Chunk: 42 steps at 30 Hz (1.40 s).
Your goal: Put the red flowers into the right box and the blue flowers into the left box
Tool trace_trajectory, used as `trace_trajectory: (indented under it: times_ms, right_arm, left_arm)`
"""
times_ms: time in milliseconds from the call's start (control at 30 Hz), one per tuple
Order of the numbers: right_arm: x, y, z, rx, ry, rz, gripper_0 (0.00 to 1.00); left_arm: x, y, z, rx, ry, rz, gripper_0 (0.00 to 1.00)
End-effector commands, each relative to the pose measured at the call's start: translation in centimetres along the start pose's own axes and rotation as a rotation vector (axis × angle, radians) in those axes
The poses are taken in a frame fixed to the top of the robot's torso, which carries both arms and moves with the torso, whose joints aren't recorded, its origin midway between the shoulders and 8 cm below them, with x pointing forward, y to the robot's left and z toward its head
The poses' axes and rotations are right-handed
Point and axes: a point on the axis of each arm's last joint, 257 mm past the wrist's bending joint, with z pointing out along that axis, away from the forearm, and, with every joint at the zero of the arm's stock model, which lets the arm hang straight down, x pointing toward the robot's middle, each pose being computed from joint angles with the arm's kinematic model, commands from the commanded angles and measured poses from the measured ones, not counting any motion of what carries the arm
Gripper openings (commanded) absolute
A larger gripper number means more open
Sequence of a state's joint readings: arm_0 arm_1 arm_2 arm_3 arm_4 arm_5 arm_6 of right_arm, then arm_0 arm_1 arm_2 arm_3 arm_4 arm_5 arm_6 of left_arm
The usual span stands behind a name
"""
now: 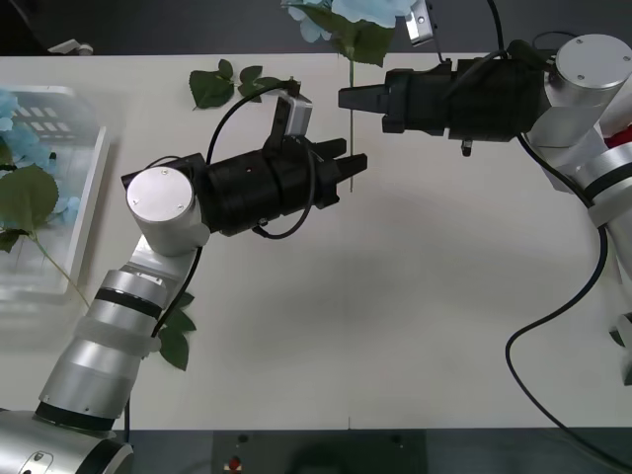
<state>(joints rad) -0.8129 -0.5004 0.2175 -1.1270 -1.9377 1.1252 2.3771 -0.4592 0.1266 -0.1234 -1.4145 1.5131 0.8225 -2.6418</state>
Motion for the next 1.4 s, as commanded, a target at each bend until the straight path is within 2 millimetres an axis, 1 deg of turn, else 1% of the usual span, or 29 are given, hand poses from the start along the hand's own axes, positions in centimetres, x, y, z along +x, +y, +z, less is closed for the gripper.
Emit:
trace_trajectory:
  times_ms: [33,400,467,500,533,567,600,633,667,733,767,933,1000,1100,1133,1167,1200,1233,1267,1300,1333,1400]
  right_arm:
    - [-1.6,1.6,1.1,-0.035,-0.024,-0.001,0.0]
    - [-1.7,1.6,1.0,-0.038,-0.029,0.004,0.0]
    - [-1.4,1.6,1.0,-0.036,-0.017,0.004,0.0]
    - [-1.3,1.4,0.8,-0.032,-0.011,0.002,0.07]
    - [-1.2,1.4,0.8,-0.031,-0.008,0.0,0.16]
    - [-1.0,1.2,0.7,-0.025,-0.001,-0.003,0.37]
    - [-1.0,1.0,0.5,-0.018,0.002,-0.009,0.5]
    - [-0.9,0.9,0.4,-0.014,0.006,-0.017,0.6]
    - [-1.1,0.7,0.2,-0.007,0.001,-0.029,0.65]
    - [-1.2,0.5,-0.1,0.001,0.003,-0.04,0.68]
    - [-1.5,0.4,-0.3,0.005,-0.002,-0.049,0.7]
    - [-2.0,0.0,-1.2,0.021,-0.002,-0.083,0.73]
    - [-2.0,-0.3,-1.5,0.028,0.0,-0.096,0.74]
    - [-2.0,-0.6,-2.5,0.039,0.011,-0.115,0.74]
    - [-1.8,-0.7,-2.6,0.041,0.021,-0.12,0.74]
    - [-1.6,-0.7,-3.0,0.044,0.038,-0.134,0.75]
    - [-1.5,-0.7,-3.2,0.044,0.046,-0.146,0.75]
    - [-1.4,-0.8,-3.6,0.047,0.058,-0.179,0.75]
    - [-1.0,-1.0,-4.1,0.051,0.076,-0.201,0.75]
    - [-0.5,-1.3,-4.8,0.056,0.101,-0.23,0.75]
    - [-0.1,-1.5,-5.3,0.06,0.118,-0.253,0.75]
    - [0.9,-2.0,-6.5,0.068,0.162,-0.31,0.75]
  left_arm:
    - [-2.1,-0.3,0.6,0.008,-0.032,-0.004,0.0]
    - [-2.0,-0.2,0.5,0.007,-0.031,-0.006,0.0]
    - [-2.1,-0.2,0.5,0.008,-0.032,-0.005,0.0]
    - [-2.2,-0.1,0.3,0.005,-0.032,-0.005,0.0]
    - [-2.1,0.0,0.3,0.005,-0.031,-0.004,0.0]
    - [-2.2,0.1,0.1,0.006,-0.034,-0.01,0.0]
    - [-2.3,0.1,0.0,0.006,-0.037,-0.011,0.0]
    - [-2.3,0.2,-0.2,0.009,-0.037,-0.017,0.0]
    - [-2.4,0.3,-0.5,0.014,-0.039,-0.02,0.0]
    - [-2.5,0.5,-0.9,0.018,-0.044,-0.032,0.0]
    - [-2.5,0.8,-1.5,0.02,-0.045,-0.042,0.0]
    - [-3.7,2.1,-4.9,0.057,-0.047,-0.07,0.0]
    - [-4.4,2.6,-7.2,0.083,-0.04,-0.074,0.0]
    - [-5.7,3.6,-11.3,0.096,-0.031,-0.075,0.0]
    - [-5.9,3.5,-12.0,0.1,-0.028,-0.085,0.0]
    - [-6.7,3.6,-14.0,0.104,-0.022,-0.115,0.0]
    - [-7.0,3.6,-14.8,0.105,-0.021,-0.13,0.0]
    - [-7.3,3.6,-16.4,0.102,-0.01,-0.171,0.0]
    - [-7.4,3.5,-17.5,0.1,0.003,-0.195,0.0]
    - [-7.7,3.7,-19.1,0.086,0.018,-0.228,0.0]
    - [-7.7,3.9,-20.3,0.073,0.031,-0.251,0.0]
    - [-7.7,4.8,-23.0,0.02,0.067,-0.288,0.0]
